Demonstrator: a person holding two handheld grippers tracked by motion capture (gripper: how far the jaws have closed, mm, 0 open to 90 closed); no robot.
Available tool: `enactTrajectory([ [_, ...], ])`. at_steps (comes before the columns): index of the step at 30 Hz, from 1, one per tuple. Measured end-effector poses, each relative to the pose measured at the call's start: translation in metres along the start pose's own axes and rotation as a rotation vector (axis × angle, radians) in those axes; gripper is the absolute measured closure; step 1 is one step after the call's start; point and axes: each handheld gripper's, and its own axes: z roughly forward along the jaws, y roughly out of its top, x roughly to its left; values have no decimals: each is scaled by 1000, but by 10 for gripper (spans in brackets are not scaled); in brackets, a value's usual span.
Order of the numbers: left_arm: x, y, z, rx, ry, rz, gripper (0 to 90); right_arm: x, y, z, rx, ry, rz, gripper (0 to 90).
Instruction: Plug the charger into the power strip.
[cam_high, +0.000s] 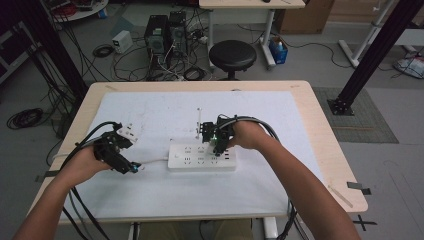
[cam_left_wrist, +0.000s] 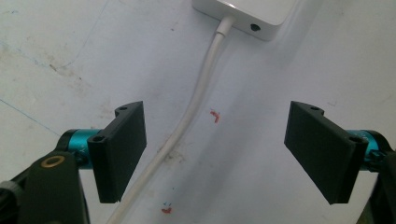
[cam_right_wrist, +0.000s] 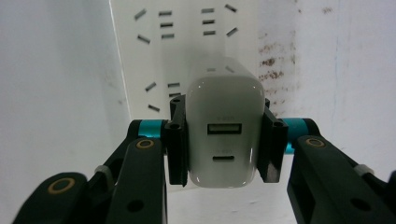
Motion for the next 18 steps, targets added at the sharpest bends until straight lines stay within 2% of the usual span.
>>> enactTrajectory([
  [4, 0, 1, -1, -8, 2, -7, 209, 2, 2, 1, -5, -26, -132, 620],
  [6, -1, 1, -1, -9, 1, -5, 209, 2, 2, 0, 7, -23, -117, 620],
  [7, -2, 1, -1, -15, -1, -12, 209, 2, 3, 0, 20, -18, -94, 621],
  [8, -1, 2, -1, -11, 1, -2, 209, 1, 5, 0, 38, -10, -45, 621],
  [9, -2, 1, -1, -9, 1, 0, 209, 0, 7, 0, 48, -4, -20, 622],
  [15, -1, 1, 1, -13, -7, -5, 209, 0, 15, 2, 82, -1, -13, 625],
  [16, -1, 2, 1, -16, -7, -2, 209, -1, 16, 2, 81, 0, -28, 625],
  [18, -1, 2, 2, -15, -11, -2, 209, 1, 18, 6, 106, -3, -24, 626],
])
